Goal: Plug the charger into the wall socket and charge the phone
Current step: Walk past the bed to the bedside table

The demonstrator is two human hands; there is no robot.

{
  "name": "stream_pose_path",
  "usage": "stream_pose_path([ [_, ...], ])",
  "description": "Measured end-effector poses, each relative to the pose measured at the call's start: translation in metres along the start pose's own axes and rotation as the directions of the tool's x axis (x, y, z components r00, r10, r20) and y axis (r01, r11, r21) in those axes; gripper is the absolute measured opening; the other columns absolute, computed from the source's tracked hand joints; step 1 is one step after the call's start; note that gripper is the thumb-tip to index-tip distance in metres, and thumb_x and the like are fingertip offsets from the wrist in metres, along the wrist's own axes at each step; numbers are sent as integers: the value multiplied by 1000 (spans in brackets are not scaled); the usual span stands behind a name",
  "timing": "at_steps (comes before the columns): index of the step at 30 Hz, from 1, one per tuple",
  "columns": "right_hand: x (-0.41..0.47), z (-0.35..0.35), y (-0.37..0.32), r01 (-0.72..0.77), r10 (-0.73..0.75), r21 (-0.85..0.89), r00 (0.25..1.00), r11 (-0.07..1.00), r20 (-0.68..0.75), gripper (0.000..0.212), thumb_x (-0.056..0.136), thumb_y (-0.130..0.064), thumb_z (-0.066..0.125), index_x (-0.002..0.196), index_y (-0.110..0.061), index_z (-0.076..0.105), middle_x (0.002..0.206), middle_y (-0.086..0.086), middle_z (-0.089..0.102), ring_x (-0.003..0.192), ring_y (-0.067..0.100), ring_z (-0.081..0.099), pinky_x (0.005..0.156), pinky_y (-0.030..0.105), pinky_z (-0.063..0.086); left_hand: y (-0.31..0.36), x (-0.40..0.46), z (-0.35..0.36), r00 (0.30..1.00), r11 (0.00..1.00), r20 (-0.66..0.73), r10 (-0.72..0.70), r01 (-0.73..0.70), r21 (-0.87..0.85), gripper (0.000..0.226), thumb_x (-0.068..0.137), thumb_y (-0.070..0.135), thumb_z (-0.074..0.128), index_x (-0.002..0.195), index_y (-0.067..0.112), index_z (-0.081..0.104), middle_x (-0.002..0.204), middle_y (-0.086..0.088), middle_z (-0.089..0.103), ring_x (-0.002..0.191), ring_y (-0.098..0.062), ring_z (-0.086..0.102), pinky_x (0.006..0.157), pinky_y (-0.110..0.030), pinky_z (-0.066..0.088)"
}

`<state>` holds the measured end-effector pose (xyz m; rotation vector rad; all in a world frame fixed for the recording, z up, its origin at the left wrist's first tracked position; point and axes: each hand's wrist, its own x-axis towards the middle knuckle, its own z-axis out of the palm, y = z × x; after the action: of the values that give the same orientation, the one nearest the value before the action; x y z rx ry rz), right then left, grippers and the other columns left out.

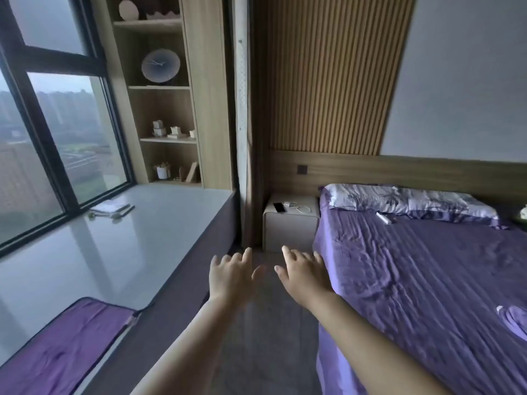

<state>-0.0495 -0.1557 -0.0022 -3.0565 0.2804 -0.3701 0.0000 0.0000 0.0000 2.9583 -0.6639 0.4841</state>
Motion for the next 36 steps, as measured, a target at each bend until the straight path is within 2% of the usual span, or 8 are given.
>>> stream_pose_path([
  [4, -14, 20, -20, -23, 22, 15, 999, 1000, 40, 46, 95, -45, 33, 126, -13, 44, 123, 6, 59, 111, 31, 54, 94, 43, 36, -23, -14, 26, 998, 998, 43, 53, -52, -30, 50, 93, 60, 29, 114, 22, 54, 111, 2, 67, 105, -21, 60, 84, -33, 42],
  [8, -23, 39, -27, -54, 49, 50, 994, 997, 97, 41, 93, -46, 35, 112, -14, 51, 117, 6, 58, 109, 29, 54, 84, 40, 42, -31, -21, 48, 993, 997, 100, 59, -53, -59, 47, 90, 60, 34, 102, 22, 58, 105, 2, 68, 100, -21, 61, 79, -33, 42],
  [17, -38, 100, -17, -84, 76, 16, 957, 996, 278, 44, 92, -49, 36, 113, -14, 51, 115, 8, 64, 110, 30, 55, 87, 41, 41, -24, -37, 104, 969, 991, 233, 82, -55, -118, 49, 85, 63, 35, 80, 20, 58, 88, 2, 70, 87, -23, 65, 68, -33, 32],
  [22, -48, 134, -7, -113, 80, 63, 921, 992, 381, 45, 92, -50, 35, 115, -15, 51, 117, 8, 65, 111, 30, 56, 90, 42, 41, -13, -43, 137, 940, 993, 334, 73, -36, -115, 53, 83, 61, 31, 80, 20, 65, 84, -2, 72, 85, -24, 67, 68, -34, 34],
  [27, -53, 164, 6, -148, 84, 106, 885, 983, 457, 45, 91, -50, 36, 113, -15, 53, 117, 9, 64, 110, 31, 56, 89, 42, 41, -7, -47, 162, 894, 995, 448, 26, 22, -102, 47, 84, 56, 32, 62, 19, 49, 79, -1, 71, 78, -24, 64, 66, -34, 33],
  [30, -50, 179, 9, -148, 75, 112, 868, 983, 491, 46, 92, -50, 35, 116, -15, 52, 118, 9, 64, 111, 31, 56, 90, 41, 42, -9, -49, 174, 871, 998, 488, 55, -28, -63, 45, 84, 52, 28, 68, 19, 55, 82, 0, 70, 79, -24, 64, 64, -34, 30],
  [32, -47, 186, 7, -151, 72, 112, 853, 982, 517, 47, 93, -49, 35, 119, -14, 51, 120, 9, 63, 113, 31, 55, 91, 41, 41, -11, -51, 182, 855, 997, 517, 35, 3, -71, 48, 84, 53, 29, 71, 19, 60, 82, -1, 71, 80, -23, 65, 64, -33, 30],
  [36, -33, 192, -1, -174, 79, 121, 828, 977, 555, 49, 93, -49, 36, 123, -14, 50, 123, 10, 62, 115, 32, 54, 95, 42, 41, -21, -47, 198, 829, 996, 559, 21, 29, -80, 49, 84, 58, 32, 64, 20, 55, 81, 0, 71, 81, -22, 65, 68, -33, 32],
])
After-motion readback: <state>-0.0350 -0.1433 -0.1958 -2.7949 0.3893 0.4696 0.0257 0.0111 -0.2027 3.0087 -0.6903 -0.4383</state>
